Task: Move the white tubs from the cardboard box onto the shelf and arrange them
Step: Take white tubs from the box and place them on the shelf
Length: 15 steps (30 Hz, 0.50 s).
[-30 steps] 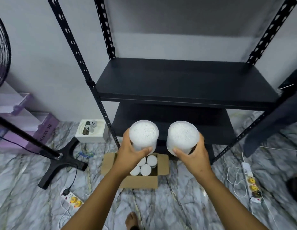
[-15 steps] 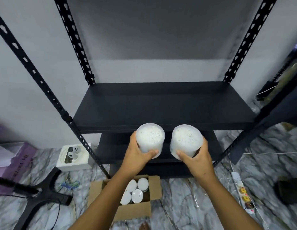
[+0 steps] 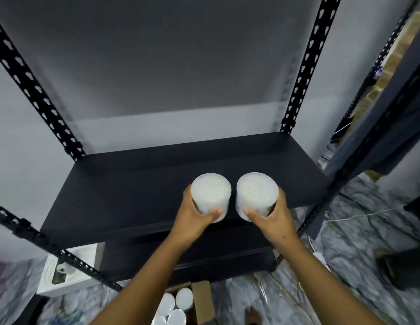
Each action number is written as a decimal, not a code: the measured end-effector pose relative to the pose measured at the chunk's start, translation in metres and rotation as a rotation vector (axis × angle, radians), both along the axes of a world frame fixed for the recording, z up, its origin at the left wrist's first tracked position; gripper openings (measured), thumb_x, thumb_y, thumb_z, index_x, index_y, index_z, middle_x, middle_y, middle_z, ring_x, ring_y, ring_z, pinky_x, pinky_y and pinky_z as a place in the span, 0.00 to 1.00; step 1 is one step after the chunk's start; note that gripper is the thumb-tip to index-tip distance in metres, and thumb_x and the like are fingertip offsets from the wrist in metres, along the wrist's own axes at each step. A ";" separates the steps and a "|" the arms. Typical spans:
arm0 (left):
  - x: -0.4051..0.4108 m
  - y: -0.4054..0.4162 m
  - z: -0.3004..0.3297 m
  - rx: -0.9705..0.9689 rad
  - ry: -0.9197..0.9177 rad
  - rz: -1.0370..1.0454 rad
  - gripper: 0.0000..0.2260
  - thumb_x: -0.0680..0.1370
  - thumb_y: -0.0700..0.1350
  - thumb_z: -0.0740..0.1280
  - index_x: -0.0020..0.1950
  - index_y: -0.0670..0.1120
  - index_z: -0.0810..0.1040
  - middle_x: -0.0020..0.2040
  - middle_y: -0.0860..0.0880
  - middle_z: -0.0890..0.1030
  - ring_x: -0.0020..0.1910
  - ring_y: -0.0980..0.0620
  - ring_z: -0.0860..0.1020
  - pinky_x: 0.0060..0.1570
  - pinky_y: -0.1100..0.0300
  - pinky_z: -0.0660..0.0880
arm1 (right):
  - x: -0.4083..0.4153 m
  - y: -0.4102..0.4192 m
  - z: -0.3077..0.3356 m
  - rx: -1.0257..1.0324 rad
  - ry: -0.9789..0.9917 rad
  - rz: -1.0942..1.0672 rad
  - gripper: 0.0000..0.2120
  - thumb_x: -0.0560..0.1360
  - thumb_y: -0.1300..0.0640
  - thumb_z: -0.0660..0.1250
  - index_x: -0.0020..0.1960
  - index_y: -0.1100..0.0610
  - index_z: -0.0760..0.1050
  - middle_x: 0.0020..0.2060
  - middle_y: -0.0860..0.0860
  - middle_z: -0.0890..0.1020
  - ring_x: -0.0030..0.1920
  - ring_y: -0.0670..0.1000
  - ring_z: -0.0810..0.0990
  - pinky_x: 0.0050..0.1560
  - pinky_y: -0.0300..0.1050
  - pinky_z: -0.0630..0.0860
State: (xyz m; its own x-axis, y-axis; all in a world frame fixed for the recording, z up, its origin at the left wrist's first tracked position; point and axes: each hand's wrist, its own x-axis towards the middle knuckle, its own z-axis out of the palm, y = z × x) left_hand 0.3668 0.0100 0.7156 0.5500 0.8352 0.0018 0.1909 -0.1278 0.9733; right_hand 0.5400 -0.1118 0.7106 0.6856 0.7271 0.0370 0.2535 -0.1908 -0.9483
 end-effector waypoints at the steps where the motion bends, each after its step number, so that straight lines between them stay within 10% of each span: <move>1: 0.011 0.004 0.001 0.003 0.002 -0.001 0.38 0.68 0.49 0.77 0.70 0.59 0.58 0.65 0.59 0.69 0.63 0.58 0.71 0.60 0.57 0.74 | 0.012 0.005 0.001 -0.004 -0.001 0.004 0.44 0.65 0.52 0.78 0.73 0.46 0.56 0.64 0.45 0.70 0.63 0.46 0.70 0.58 0.42 0.71; 15: 0.146 0.075 -0.020 0.009 0.002 0.121 0.38 0.65 0.50 0.77 0.71 0.53 0.61 0.66 0.55 0.70 0.64 0.56 0.71 0.63 0.54 0.73 | 0.150 0.100 -0.001 -0.009 0.001 0.117 0.41 0.66 0.56 0.78 0.72 0.52 0.59 0.60 0.45 0.71 0.59 0.45 0.70 0.56 0.40 0.70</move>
